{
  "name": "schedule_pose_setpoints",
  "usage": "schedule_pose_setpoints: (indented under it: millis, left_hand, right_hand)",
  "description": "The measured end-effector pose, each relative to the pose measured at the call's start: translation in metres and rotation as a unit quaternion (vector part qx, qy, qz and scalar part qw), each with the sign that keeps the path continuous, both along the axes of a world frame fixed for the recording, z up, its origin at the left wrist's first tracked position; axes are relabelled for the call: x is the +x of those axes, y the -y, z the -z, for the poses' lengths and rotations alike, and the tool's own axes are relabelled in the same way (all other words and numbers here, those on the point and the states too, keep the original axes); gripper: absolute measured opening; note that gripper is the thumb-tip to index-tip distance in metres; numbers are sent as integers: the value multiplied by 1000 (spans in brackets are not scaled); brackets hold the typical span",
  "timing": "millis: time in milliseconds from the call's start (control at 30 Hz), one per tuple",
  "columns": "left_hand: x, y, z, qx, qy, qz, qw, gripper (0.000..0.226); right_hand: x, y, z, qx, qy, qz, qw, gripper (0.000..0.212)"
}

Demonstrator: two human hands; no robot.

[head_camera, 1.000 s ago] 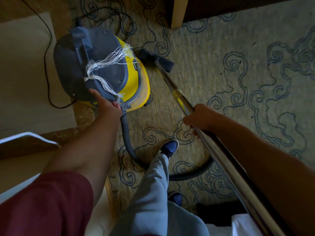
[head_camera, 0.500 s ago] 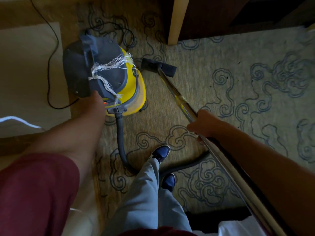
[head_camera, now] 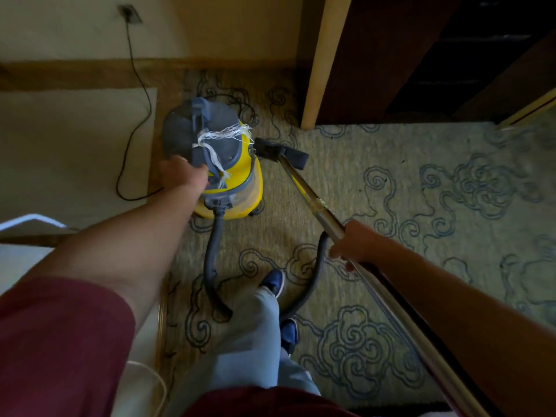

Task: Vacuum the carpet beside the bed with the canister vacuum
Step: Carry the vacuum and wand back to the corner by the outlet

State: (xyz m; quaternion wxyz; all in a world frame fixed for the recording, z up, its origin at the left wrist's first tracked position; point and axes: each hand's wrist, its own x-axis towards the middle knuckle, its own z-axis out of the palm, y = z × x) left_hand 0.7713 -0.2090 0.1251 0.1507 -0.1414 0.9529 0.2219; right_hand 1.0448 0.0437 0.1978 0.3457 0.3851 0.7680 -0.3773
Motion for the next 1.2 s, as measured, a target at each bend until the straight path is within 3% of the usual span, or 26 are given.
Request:
schedule_pose_setpoints:
  millis: [167,300,967,1200]
  left_hand:
    - [21,24,-45,-1,-18,38,999,58]
    - [23,47,-77,-10,16,-18,1000,67]
    - [-73,49,-148,183,102,41,977,56]
    - [-102,28,-142,115,87,59,988,55]
  right_hand:
    - [17,9,-35,-4,-17,19,1000,29]
    - [14,13,-67,6,-21,7,1000,30]
    - [-95,48,-172,71,-29,27,997,25]
    - [-153,-6,-163,66,-22,-23,997,22]
